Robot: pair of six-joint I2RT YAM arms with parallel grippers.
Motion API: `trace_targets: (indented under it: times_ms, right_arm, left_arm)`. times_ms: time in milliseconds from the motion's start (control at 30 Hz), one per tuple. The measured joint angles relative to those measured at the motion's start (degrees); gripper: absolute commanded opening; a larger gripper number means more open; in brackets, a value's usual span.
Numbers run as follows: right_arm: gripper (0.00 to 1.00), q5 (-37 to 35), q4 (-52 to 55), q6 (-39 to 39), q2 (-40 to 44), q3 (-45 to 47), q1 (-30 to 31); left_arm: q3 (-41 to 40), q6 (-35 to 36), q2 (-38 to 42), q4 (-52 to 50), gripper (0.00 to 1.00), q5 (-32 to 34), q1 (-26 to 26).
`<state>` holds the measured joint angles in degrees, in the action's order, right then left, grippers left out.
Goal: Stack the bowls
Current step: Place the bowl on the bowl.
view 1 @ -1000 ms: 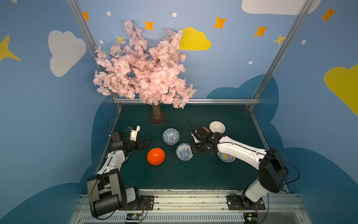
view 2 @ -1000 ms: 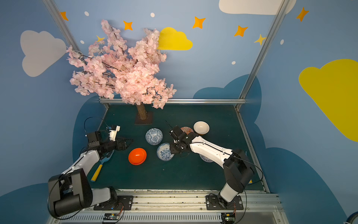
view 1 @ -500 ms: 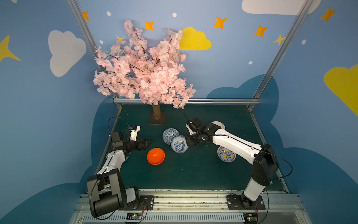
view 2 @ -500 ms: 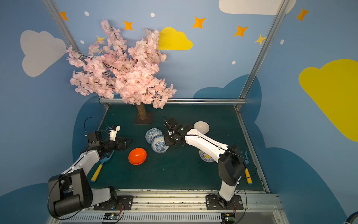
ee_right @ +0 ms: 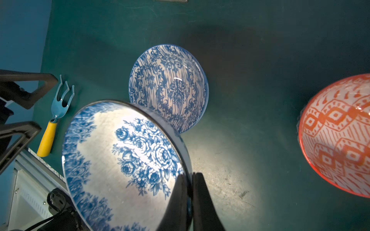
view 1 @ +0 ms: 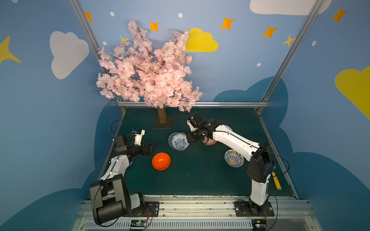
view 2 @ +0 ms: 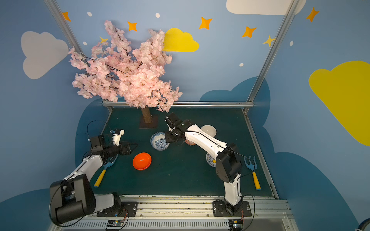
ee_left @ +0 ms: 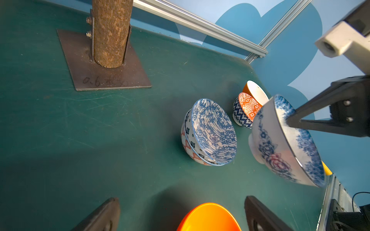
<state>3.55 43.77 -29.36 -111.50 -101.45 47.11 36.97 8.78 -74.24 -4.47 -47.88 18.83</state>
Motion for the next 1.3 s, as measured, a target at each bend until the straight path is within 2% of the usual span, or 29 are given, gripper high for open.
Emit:
trace_targets:
  times_ms: [533, 1300]
  right_arm:
    - [0.00, 2.51, 2.38, 0.35, -10.14, -11.98, -2.29]
    - [0.00, 3.06, 3.28, 0.31, -16.20, -15.65, -3.06]
  left_arm:
    - [0.00, 0.00, 0.07, 0.00, 1.00, -0.17, 0.00]
    - [0.00, 0.00, 0.07, 0.00, 1.00, -0.33, 0.00]
